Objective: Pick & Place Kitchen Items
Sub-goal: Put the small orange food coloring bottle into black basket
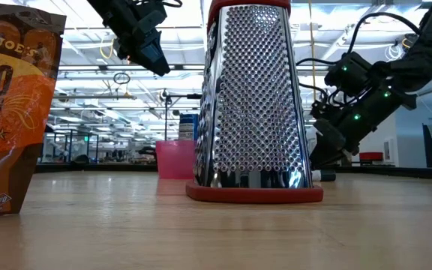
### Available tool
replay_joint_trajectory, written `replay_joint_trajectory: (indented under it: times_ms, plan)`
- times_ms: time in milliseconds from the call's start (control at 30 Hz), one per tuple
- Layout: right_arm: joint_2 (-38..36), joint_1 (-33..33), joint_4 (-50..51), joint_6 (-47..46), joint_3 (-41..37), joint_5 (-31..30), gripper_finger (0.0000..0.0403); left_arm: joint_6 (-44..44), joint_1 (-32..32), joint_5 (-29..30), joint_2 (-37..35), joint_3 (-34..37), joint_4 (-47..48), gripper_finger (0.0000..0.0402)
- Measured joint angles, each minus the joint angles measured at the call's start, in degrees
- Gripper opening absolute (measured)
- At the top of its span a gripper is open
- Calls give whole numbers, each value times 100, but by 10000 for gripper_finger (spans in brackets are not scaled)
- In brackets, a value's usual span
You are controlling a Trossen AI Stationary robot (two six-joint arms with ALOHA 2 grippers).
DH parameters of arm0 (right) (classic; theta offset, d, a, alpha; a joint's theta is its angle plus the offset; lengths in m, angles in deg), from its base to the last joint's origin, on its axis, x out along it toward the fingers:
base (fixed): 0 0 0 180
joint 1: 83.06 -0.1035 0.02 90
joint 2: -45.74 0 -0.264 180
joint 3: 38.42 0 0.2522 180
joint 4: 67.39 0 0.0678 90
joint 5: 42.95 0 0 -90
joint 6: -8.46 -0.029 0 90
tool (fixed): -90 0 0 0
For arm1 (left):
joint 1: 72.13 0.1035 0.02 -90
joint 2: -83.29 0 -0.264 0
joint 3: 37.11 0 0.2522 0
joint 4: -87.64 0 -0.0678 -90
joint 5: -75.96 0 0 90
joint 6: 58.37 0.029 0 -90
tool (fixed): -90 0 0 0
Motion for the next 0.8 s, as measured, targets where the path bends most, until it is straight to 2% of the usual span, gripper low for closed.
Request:
replay_joint_trajectory:
  times_ms: [233,400,567,800]
  plan:
    - [-209,-15,179,-147,0,76,60,0,0,0,-1,0,2,150]
    - [-880,-122,1129,-220,245,299,60,2,0,-2,0,0,9,150]
    - [-1463,-316,1801,-156,841,297,60,31,0,-1,1,0,7,150]
    - [-1490,-225,2104,283,1935,297,60,28,0,0,-1,0,4,150]
